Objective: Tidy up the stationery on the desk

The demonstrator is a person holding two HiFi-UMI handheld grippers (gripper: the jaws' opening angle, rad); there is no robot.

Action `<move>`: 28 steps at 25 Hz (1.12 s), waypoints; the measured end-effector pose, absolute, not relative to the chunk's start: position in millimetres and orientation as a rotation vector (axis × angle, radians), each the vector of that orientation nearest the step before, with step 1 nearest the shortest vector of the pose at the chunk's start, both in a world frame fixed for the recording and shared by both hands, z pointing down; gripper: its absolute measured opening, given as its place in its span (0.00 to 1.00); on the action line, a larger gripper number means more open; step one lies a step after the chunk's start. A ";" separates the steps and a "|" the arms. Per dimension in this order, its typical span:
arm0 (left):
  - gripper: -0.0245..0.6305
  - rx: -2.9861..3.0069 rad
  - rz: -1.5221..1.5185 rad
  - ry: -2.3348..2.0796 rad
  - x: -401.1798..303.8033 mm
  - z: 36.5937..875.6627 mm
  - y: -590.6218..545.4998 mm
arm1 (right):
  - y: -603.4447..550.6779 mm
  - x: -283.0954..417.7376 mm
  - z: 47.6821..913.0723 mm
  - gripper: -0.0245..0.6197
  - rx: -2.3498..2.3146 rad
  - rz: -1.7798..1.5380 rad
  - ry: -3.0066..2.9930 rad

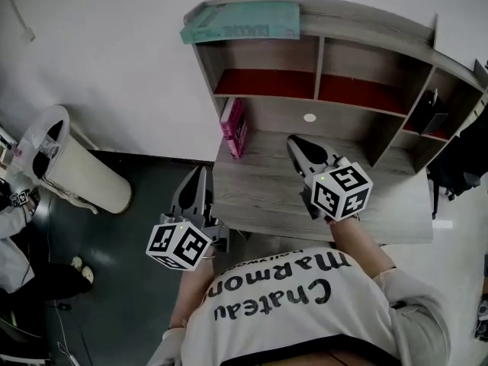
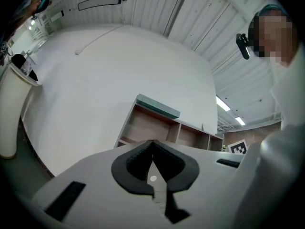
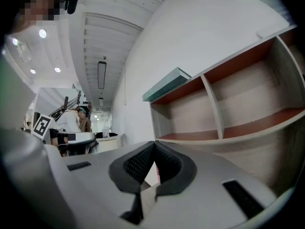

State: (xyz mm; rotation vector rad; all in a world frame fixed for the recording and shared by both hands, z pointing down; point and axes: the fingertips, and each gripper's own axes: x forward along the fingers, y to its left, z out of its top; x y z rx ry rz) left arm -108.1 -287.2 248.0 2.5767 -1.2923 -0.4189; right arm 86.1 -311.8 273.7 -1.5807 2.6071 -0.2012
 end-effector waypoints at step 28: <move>0.06 2.621 -0.456 -1.201 -178.8 246.0 -366.9 | -439.8 53.6 140.9 0.30 -1.091 -0.603 1.864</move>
